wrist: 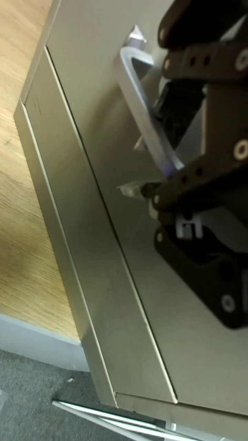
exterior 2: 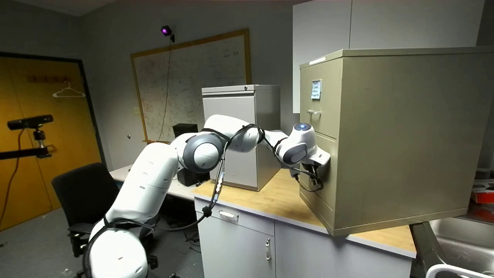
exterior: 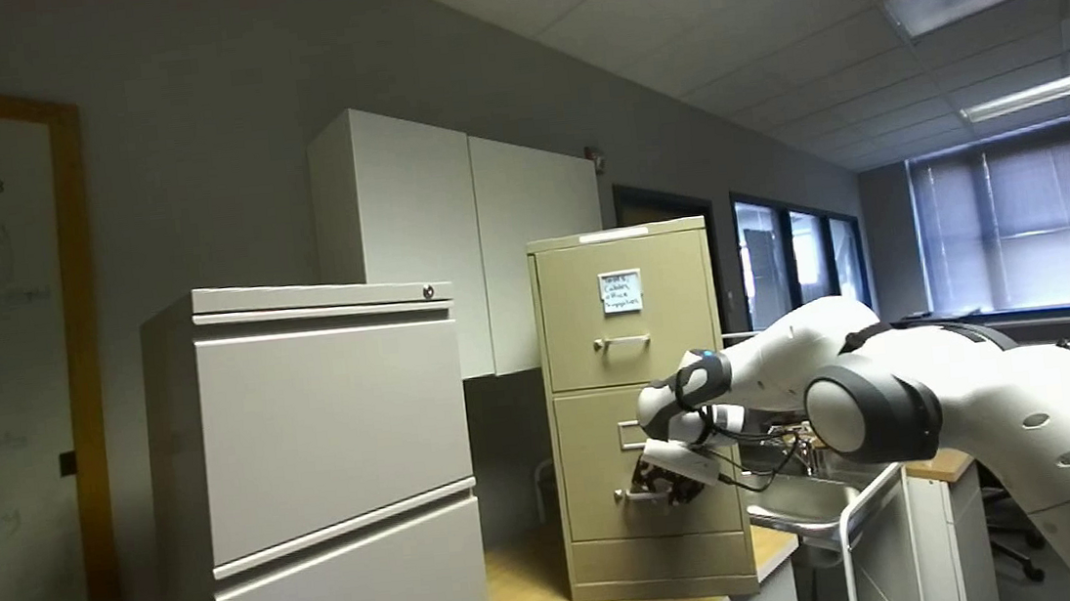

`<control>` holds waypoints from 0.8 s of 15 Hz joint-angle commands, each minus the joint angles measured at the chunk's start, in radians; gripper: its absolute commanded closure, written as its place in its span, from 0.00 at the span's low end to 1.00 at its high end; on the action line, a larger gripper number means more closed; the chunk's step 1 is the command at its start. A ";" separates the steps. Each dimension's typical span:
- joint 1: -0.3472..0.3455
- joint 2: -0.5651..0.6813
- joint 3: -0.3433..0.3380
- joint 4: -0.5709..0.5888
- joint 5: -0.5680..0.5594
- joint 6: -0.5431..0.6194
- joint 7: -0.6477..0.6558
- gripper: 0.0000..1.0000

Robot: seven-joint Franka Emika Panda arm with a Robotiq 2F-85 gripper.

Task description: Open the bottom drawer on the beige filing cabinet

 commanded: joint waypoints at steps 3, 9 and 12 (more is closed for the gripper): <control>0.028 -0.176 0.018 -0.238 -0.045 -0.021 -0.071 0.94; 0.070 -0.296 0.005 -0.387 -0.083 -0.004 -0.044 0.94; 0.095 -0.364 0.004 -0.493 -0.093 0.033 -0.023 0.94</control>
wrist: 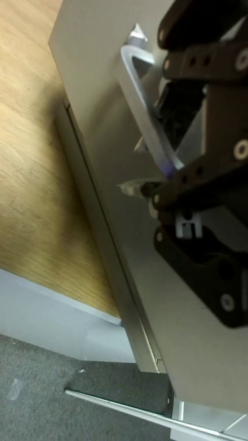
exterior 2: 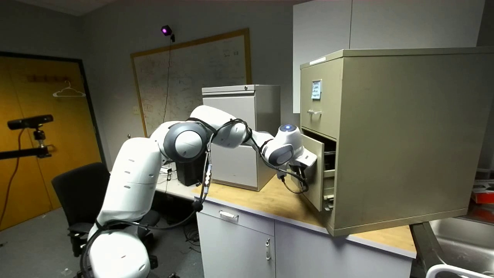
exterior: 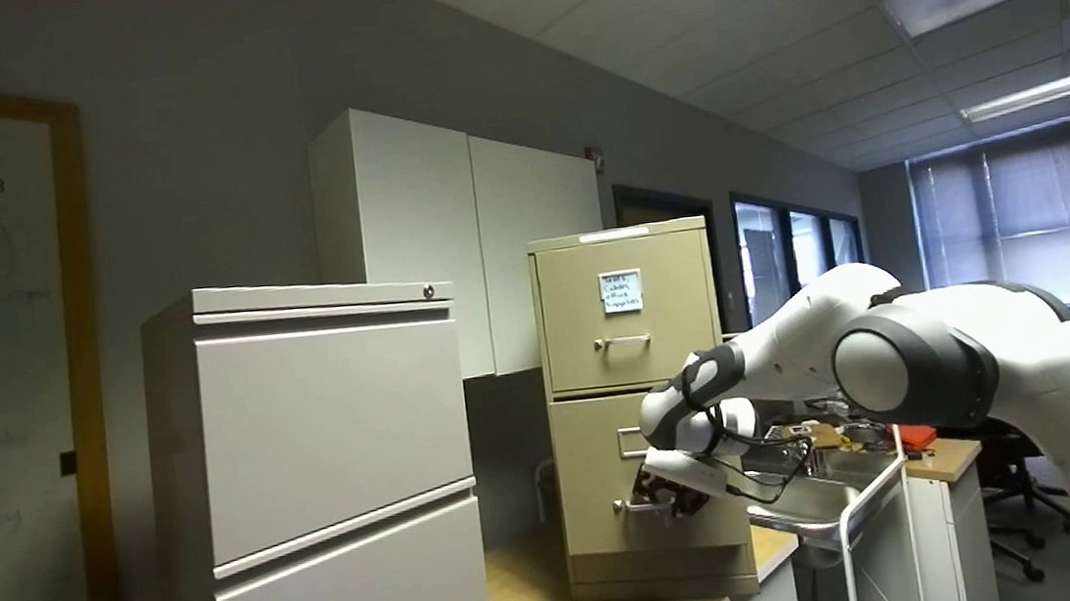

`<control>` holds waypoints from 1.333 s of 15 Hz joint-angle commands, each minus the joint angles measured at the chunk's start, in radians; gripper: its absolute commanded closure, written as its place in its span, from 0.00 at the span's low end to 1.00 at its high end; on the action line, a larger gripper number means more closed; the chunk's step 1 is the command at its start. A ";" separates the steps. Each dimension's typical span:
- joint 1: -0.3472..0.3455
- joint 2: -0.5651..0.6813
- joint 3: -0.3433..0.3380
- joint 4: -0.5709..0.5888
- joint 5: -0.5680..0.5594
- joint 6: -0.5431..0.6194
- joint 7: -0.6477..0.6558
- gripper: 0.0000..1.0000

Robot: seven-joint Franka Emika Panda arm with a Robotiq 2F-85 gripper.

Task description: Open the bottom drawer on the beige filing cabinet

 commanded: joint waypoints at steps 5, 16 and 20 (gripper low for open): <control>0.075 -0.304 0.000 -0.378 -0.087 -0.018 -0.010 0.94; 0.113 -0.618 0.061 -0.768 -0.227 0.073 0.187 0.94; 0.106 -0.721 0.112 -0.862 -0.263 0.064 0.266 0.94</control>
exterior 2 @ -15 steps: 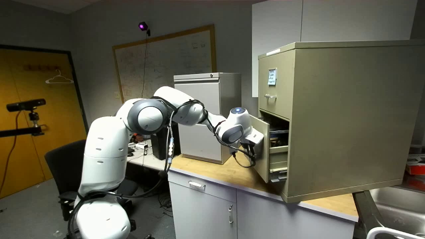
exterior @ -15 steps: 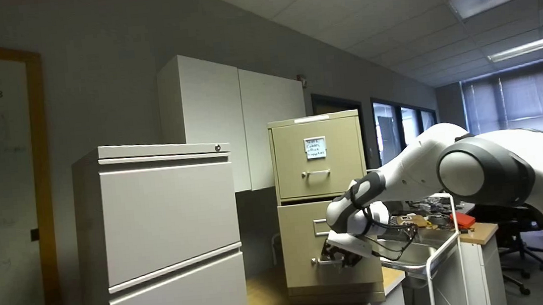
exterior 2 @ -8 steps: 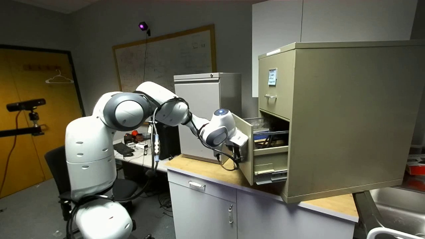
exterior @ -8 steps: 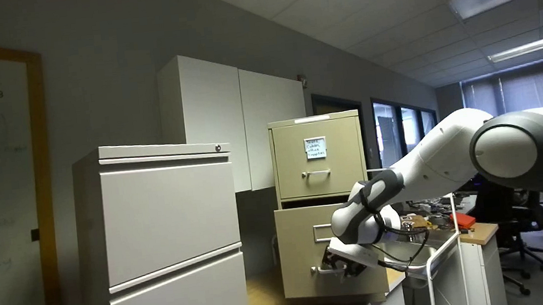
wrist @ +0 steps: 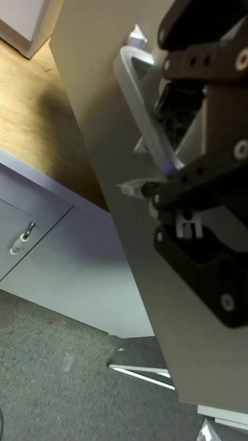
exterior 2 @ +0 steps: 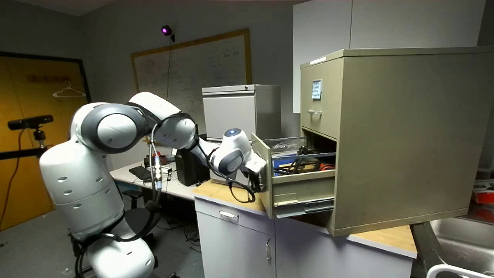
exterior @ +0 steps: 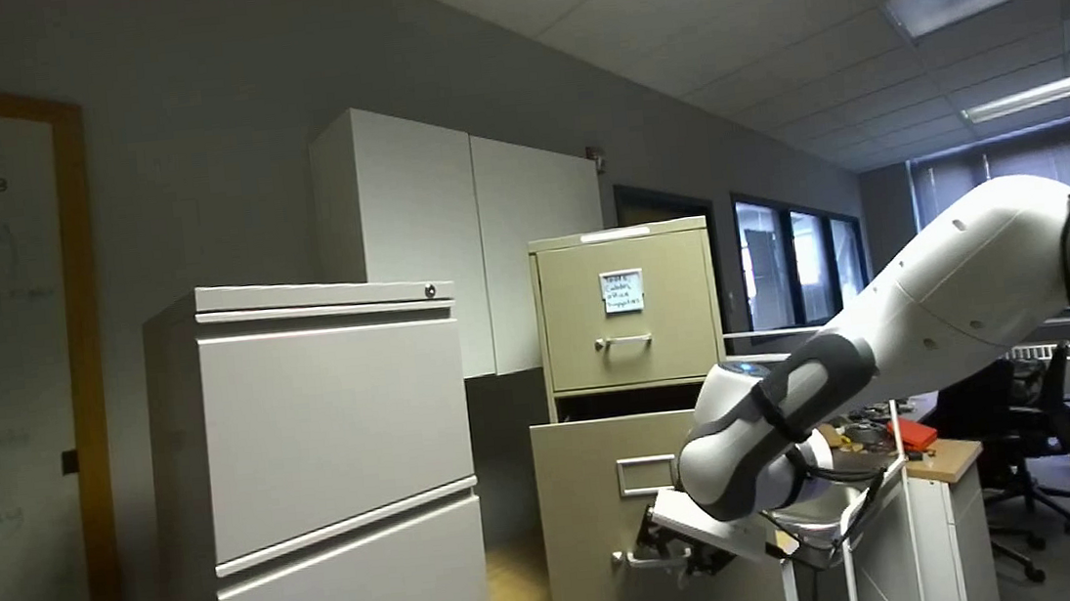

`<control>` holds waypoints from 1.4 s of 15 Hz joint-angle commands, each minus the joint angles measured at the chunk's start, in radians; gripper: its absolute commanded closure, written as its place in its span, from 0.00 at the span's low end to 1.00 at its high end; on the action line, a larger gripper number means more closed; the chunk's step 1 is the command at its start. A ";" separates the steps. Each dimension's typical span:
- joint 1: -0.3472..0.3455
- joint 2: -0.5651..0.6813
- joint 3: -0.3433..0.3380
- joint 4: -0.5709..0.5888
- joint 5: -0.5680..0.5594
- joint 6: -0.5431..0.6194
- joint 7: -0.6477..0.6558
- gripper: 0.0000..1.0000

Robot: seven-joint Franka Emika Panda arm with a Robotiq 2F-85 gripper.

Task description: Open the bottom drawer on the beige filing cabinet

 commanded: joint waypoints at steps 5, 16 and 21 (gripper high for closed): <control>-0.023 -0.228 0.052 -0.167 -0.036 -0.186 -0.020 0.94; -0.139 -0.378 0.170 -0.119 -0.320 -0.362 0.141 0.04; -0.152 -0.567 0.186 -0.096 -0.371 -0.472 0.095 0.00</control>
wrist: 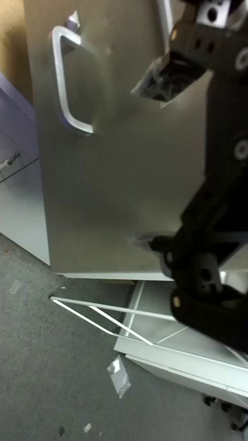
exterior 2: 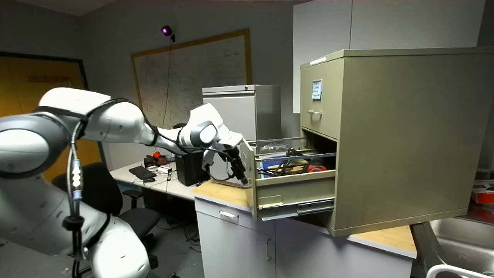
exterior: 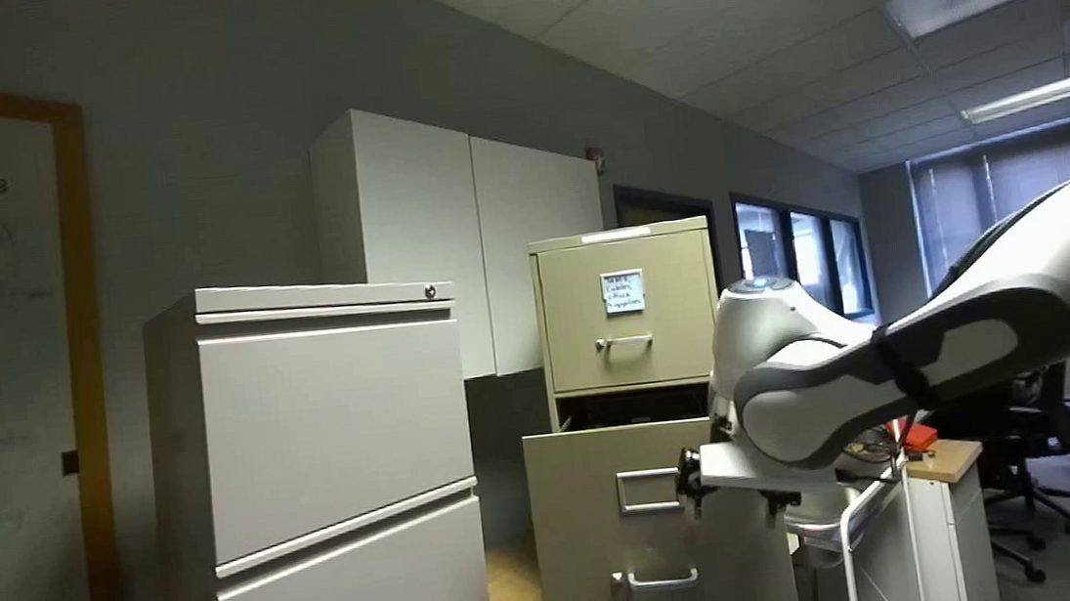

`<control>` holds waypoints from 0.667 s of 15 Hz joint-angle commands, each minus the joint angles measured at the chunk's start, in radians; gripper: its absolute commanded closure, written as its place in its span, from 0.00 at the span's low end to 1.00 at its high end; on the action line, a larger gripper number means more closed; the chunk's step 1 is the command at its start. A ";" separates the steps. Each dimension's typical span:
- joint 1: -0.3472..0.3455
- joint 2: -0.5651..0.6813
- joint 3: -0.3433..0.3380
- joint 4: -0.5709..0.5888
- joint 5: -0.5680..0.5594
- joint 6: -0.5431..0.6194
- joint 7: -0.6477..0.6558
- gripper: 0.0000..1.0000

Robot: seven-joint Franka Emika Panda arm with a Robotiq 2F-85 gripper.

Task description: Open the bottom drawer on the beige filing cabinet

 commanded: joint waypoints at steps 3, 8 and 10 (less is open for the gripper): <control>0.008 -0.176 0.006 0.032 0.012 -0.207 -0.141 0.00; 0.077 -0.163 -0.046 0.062 0.130 -0.404 -0.383 0.00; 0.081 -0.143 -0.056 0.074 0.162 -0.466 -0.460 0.00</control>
